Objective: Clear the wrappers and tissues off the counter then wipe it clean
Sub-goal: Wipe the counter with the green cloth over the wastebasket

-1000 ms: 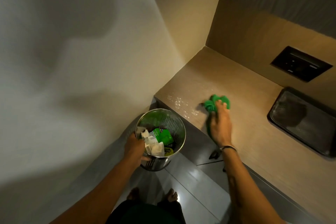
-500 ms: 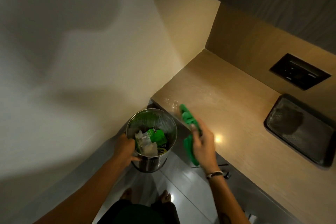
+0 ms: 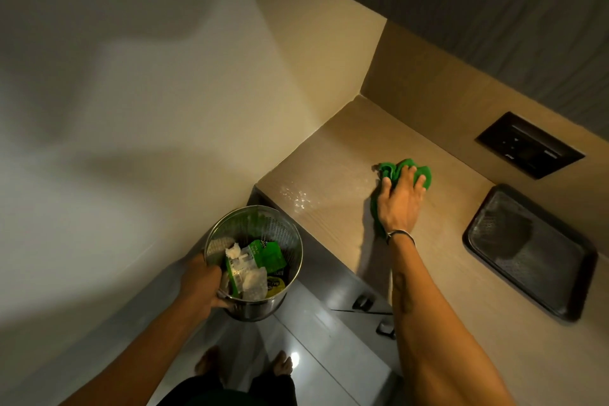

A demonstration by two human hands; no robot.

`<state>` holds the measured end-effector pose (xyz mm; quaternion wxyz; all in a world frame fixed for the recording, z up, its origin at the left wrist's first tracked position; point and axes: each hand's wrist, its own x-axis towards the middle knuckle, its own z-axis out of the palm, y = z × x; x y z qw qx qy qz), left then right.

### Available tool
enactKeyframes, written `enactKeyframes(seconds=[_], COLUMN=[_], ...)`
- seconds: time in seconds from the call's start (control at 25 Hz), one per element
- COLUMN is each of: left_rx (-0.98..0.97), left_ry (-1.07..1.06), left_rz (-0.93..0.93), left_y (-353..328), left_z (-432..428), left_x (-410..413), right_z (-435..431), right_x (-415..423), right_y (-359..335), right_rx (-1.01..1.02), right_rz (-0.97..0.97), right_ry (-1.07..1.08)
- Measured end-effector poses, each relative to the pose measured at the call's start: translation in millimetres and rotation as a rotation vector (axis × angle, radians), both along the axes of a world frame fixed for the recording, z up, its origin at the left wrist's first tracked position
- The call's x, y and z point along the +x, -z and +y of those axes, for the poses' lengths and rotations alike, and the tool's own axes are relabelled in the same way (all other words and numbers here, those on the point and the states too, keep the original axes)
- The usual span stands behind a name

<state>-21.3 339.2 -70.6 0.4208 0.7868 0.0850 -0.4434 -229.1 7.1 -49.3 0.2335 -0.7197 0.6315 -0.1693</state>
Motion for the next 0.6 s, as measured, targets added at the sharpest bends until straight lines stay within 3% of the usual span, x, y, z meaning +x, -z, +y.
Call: enactKeyframes(seconds=[0.28, 0.6], left_rx=[0.016, 0.002], left_ry=[0.014, 0.031], left_rz=[-0.021, -0.013], left_y=[-6.3, -18.9], left_z=[-0.1, 0.2], left_x=[0.0, 0.5], right_z=[6.7, 59.7], right_x=[34.7, 80.1], right_y=[2.8, 5.3], right_rx=[0.02, -0.009], right_rz=[0.003, 0.02], right_ry=[-0.384, -0.614])
